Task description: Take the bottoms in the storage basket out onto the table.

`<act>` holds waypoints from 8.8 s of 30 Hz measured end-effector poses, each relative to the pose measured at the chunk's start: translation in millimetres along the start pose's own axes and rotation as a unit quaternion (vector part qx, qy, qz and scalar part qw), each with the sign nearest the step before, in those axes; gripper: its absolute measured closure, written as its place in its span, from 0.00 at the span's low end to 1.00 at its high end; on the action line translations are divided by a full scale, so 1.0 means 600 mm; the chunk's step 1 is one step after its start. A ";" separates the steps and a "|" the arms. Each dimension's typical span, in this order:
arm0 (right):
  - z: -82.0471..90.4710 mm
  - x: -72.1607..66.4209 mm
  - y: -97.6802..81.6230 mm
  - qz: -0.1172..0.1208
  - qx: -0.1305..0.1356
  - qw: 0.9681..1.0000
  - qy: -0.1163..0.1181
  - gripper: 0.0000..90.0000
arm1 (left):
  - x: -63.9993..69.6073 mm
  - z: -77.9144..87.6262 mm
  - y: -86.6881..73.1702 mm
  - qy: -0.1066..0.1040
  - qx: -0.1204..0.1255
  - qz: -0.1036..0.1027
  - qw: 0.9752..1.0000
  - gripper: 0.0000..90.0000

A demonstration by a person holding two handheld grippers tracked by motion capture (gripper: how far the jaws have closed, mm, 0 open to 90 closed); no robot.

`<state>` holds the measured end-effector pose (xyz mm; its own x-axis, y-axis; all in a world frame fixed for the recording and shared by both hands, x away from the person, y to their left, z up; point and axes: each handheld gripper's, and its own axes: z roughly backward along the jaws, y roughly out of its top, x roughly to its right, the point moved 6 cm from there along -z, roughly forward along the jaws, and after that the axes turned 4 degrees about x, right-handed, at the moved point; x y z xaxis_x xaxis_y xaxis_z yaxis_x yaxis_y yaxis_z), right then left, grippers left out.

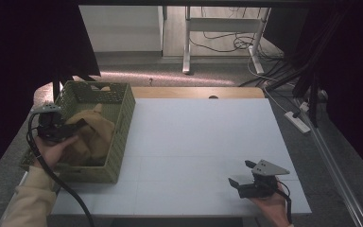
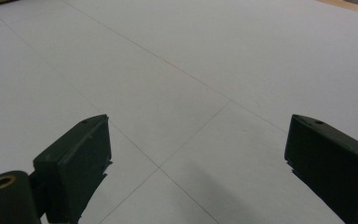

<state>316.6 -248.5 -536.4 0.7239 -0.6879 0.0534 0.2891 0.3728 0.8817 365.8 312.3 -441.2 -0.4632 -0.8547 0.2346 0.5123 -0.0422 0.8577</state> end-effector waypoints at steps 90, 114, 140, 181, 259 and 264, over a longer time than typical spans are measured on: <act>0.001 0.002 0.000 -0.002 0.000 1.000 -0.008 0.08 | 0.047 0.104 0.129 -0.032 0.178 0.026 0.983 0.94; 0.004 0.003 -0.002 -0.004 0.002 1.000 -0.009 0.08 | 0.103 0.080 0.148 -0.076 0.181 0.007 0.981 0.94; 0.005 0.004 -0.001 -0.004 0.002 1.000 -0.009 0.08 | 0.154 0.039 0.163 -0.114 0.175 -0.004 0.978 0.94; 0.007 0.004 -0.003 -0.004 0.003 1.000 -0.010 0.08 | 0.208 -0.050 0.177 -0.160 0.159 0.000 0.974 0.94; 0.010 0.008 -0.011 -0.009 -0.001 1.000 -0.013 0.08 | 0.355 -0.248 0.142 -0.237 0.063 -0.011 0.969 0.93; 0.011 0.007 -0.010 -0.008 0.000 1.000 -0.014 0.08 | 0.362 -0.261 0.133 -0.240 0.056 -0.008 0.969 0.93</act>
<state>314.0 -257.9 -538.6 0.7011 -0.7111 0.0526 0.3010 0.3620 0.8822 419.2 42.5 -393.5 -0.7668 -0.5142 0.3842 0.4339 0.0259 0.9006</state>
